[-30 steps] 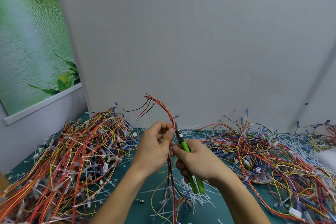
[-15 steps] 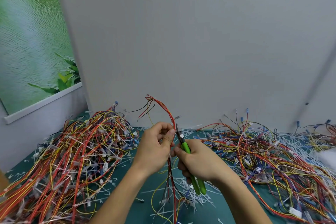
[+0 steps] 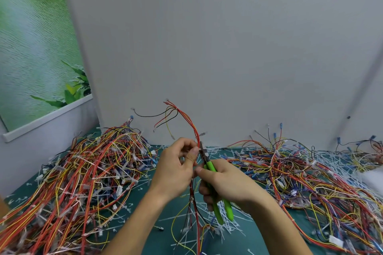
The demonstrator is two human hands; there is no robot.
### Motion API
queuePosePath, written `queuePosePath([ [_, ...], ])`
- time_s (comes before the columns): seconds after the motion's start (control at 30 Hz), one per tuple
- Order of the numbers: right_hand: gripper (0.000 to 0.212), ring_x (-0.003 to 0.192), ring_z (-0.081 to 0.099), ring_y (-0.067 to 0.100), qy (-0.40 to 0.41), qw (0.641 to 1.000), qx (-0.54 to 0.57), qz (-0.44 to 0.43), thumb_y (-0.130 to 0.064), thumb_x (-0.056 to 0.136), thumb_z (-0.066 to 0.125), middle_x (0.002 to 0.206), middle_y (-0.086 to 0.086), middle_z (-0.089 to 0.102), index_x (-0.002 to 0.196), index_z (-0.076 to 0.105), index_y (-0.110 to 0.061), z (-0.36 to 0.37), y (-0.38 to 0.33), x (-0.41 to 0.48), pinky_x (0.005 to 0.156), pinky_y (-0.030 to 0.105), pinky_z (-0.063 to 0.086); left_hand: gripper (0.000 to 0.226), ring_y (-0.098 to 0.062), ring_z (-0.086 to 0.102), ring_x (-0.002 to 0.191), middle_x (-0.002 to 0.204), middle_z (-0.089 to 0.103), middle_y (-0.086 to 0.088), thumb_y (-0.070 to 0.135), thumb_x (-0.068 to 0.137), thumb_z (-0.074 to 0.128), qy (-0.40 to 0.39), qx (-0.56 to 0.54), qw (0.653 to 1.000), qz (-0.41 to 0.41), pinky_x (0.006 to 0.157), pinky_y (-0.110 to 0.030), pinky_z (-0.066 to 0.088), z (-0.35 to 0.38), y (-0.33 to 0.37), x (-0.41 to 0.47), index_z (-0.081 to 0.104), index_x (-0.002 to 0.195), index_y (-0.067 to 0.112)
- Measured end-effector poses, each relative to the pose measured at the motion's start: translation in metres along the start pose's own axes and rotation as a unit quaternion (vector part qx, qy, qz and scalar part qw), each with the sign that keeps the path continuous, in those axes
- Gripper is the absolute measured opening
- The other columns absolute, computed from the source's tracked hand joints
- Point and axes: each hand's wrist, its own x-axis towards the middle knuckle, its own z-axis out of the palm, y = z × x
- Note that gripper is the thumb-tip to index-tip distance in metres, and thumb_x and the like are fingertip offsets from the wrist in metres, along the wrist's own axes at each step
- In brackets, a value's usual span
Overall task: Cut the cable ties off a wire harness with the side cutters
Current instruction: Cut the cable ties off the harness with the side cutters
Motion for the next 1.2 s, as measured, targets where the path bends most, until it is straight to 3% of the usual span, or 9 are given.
queuePosePath([
  [0.07, 0.026, 0.049, 0.048, 0.019, 0.015, 1.0, -0.009, 0.003, -0.02, 0.11, 0.044, 0.059, 0.002, 0.049, 0.109, 0.058, 0.001, -0.0017, 0.003, 0.0015, 0.049, 0.033, 0.052, 0.008, -0.014, 0.065, 0.072, 0.077, 0.066, 0.008, 0.021, 0.099, 0.062, 0.0, -0.003, 1.0, 0.002, 0.057, -0.027, 0.057, -0.0007, 0.0008, -0.0003, 0.063, 0.094, 0.027],
  [0.17, 0.025, 0.049, 0.049, 0.02, 0.018, 1.0, -0.013, 0.0, -0.02, 0.11, 0.044, 0.059, 0.004, 0.052, 0.109, 0.058, 0.0, -0.004, 0.0049, 0.0026, 0.048, 0.032, 0.051, 0.009, -0.011, 0.066, 0.07, 0.075, 0.066, 0.01, 0.02, 0.099, 0.062, -0.005, -0.011, 1.0, 0.001, 0.057, -0.026, 0.057, 0.0006, 0.0024, -0.0008, 0.063, 0.093, 0.028],
  [0.27, 0.024, 0.051, 0.055, 0.022, 0.009, 1.0, -0.002, -0.009, -0.021, 0.109, 0.047, 0.063, 0.007, 0.057, 0.098, 0.059, -0.004, -0.0004, 0.0035, 0.0038, 0.054, 0.038, 0.056, 0.009, -0.007, 0.065, 0.069, 0.077, 0.066, 0.008, 0.02, 0.099, 0.061, -0.004, -0.025, 1.0, -0.008, 0.057, -0.022, 0.054, 0.0002, 0.0025, 0.0001, 0.063, 0.093, 0.027],
  [0.37, 0.027, 0.059, 0.062, 0.026, -0.005, 1.0, -0.013, -0.016, -0.023, 0.109, 0.048, 0.069, 0.009, 0.062, 0.089, 0.056, -0.007, 0.0023, 0.003, 0.0049, 0.066, 0.045, 0.058, 0.01, -0.008, 0.068, 0.073, 0.078, 0.067, 0.011, 0.021, 0.099, 0.061, -0.008, -0.019, 1.0, -0.008, 0.064, -0.029, 0.058, -0.0019, 0.0011, 0.0012, 0.063, 0.094, 0.029],
  [0.67, 0.027, 0.065, 0.065, 0.024, -0.004, 0.999, -0.041, -0.014, -0.022, 0.109, 0.048, 0.075, 0.01, 0.064, 0.089, 0.057, -0.007, 0.0003, 0.0013, 0.0025, 0.059, 0.029, 0.057, 0.01, -0.011, 0.069, 0.083, 0.084, 0.068, 0.017, 0.024, 0.098, 0.061, -0.013, -0.003, 1.0, -0.002, 0.071, -0.03, 0.059, -0.0016, -0.0011, 0.0016, 0.063, 0.094, 0.033],
  [0.8, 0.025, 0.058, 0.059, 0.025, 0.014, 0.999, -0.039, -0.015, -0.02, 0.11, 0.045, 0.07, 0.012, 0.057, 0.092, 0.056, -0.006, 0.0032, 0.0008, 0.002, 0.06, 0.038, 0.054, 0.009, -0.011, 0.068, 0.069, 0.078, 0.069, 0.01, 0.023, 0.099, 0.061, -0.006, -0.012, 1.0, -0.004, 0.062, -0.026, 0.056, -0.0012, -0.0014, 0.0016, 0.063, 0.094, 0.03],
  [0.9, 0.023, 0.051, 0.05, 0.019, 0.023, 1.0, -0.017, -0.011, -0.018, 0.111, 0.042, 0.062, 0.005, 0.05, 0.099, 0.058, -0.007, 0.0034, 0.0014, 0.0016, 0.051, 0.034, 0.054, 0.007, -0.014, 0.065, 0.058, 0.071, 0.068, 0.004, 0.022, 0.099, 0.061, -0.008, -0.025, 1.0, -0.005, 0.057, -0.029, 0.057, -0.0019, -0.0012, 0.0014, 0.062, 0.094, 0.026],
  [1.0, 0.024, 0.05, 0.05, 0.02, 0.015, 1.0, -0.01, -0.011, -0.016, 0.11, 0.042, 0.06, 0.004, 0.049, 0.107, 0.058, 0.001, -0.0004, 0.0002, 0.0003, 0.05, 0.034, 0.053, 0.007, -0.014, 0.066, 0.061, 0.073, 0.068, 0.005, 0.023, 0.099, 0.061, -0.01, -0.01, 1.0, 0.008, 0.059, -0.029, 0.058, -0.0021, 0.0001, 0.0009, 0.063, 0.094, 0.028],
  [1.2, 0.022, 0.058, 0.055, 0.02, 0.001, 1.0, 0.016, -0.002, -0.022, 0.109, 0.048, 0.07, 0.008, 0.051, 0.093, 0.055, -0.008, 0.0035, -0.0033, 0.0001, 0.064, 0.044, 0.059, 0.008, -0.009, 0.069, 0.071, 0.079, 0.069, 0.007, 0.021, 0.099, 0.061, -0.012, -0.022, 1.0, -0.003, 0.061, -0.019, 0.055, -0.003, 0.0007, 0.0009, 0.064, 0.096, 0.027],
])
